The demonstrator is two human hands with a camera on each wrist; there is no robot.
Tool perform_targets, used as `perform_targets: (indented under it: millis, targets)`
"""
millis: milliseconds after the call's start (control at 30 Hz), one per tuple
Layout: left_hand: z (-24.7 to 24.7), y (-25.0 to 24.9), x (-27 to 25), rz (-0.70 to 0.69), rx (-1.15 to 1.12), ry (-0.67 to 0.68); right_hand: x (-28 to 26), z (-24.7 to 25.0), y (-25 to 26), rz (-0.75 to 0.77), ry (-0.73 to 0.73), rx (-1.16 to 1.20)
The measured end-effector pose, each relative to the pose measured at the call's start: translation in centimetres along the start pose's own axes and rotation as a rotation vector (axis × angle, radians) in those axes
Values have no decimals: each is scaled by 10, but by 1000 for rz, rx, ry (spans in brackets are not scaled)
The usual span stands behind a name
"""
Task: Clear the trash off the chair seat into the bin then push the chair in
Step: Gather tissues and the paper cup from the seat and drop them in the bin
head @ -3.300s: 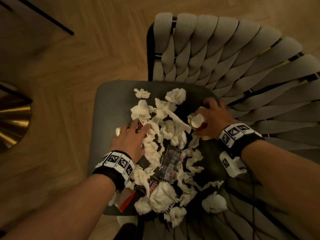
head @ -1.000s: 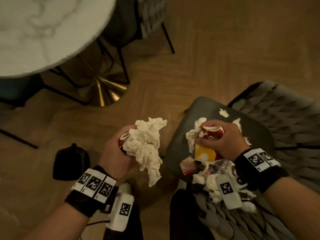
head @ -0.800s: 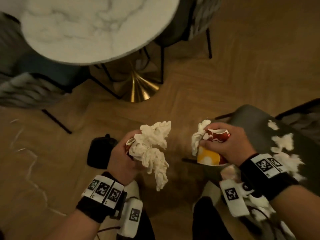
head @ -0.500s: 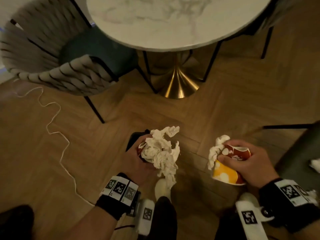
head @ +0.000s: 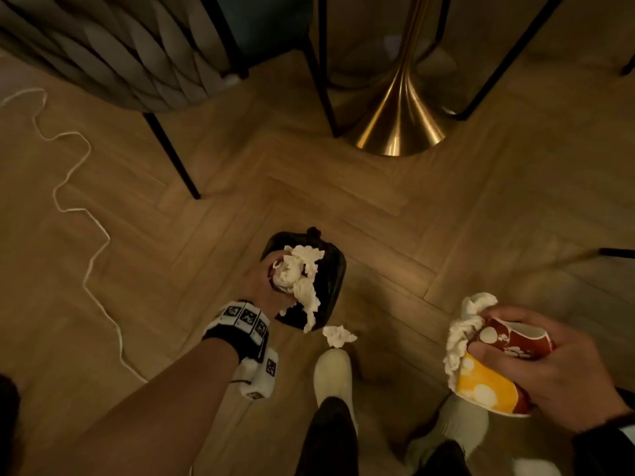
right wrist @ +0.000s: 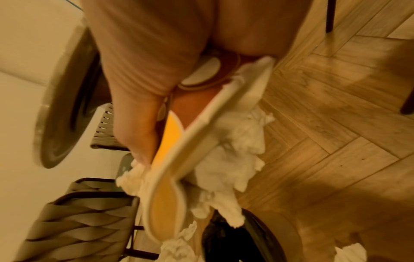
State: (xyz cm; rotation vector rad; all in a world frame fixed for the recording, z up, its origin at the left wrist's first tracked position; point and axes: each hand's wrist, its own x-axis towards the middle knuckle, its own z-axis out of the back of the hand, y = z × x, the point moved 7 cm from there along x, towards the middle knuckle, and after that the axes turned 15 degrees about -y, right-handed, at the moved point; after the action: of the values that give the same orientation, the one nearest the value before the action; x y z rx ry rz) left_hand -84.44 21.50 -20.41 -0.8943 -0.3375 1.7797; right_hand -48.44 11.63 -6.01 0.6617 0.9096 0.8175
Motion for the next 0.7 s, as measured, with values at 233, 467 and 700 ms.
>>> perform_targets:
  millis: [233,467,700]
  targets:
    - [-78,62,49,33,208,142,5,-28,-54,-58,6,-67]
    - [-56,64,13,113,88,106,9,-51,-20,-13,-2,-35]
    - [-6,78,-79,134,61,93,40,-177,50,200,59,26]
